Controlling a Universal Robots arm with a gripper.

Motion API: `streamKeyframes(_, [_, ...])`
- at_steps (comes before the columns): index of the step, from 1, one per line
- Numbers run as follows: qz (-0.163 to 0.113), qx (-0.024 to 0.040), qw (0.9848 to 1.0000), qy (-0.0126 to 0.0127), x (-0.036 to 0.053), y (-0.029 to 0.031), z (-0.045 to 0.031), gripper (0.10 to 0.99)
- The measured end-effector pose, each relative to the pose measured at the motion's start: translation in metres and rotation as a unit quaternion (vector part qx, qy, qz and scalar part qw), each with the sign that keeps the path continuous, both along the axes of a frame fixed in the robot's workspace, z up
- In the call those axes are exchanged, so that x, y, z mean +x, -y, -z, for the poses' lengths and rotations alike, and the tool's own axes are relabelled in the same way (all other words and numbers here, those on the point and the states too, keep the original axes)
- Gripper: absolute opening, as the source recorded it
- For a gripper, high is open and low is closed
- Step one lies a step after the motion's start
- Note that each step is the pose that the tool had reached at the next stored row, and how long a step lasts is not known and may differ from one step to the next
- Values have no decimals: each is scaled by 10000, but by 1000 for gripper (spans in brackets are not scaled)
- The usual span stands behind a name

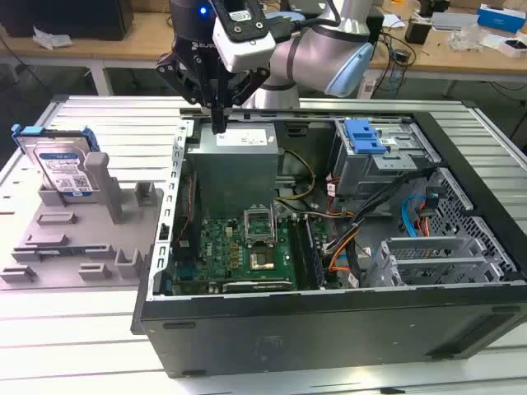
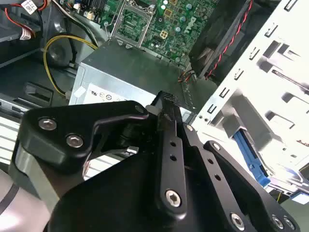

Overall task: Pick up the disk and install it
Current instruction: 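Reach for the disk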

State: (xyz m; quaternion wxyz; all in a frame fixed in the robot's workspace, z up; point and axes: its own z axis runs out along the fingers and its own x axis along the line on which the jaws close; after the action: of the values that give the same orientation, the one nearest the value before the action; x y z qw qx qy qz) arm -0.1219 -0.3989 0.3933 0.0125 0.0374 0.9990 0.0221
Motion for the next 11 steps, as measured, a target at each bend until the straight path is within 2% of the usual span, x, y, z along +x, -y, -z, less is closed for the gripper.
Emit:
streamKeyframes(8, [0, 0, 10000, 0, -3, -1, 0, 106])
streamKeyframes(11, [1, 1, 10000, -4, -39, -9, 1, 106])
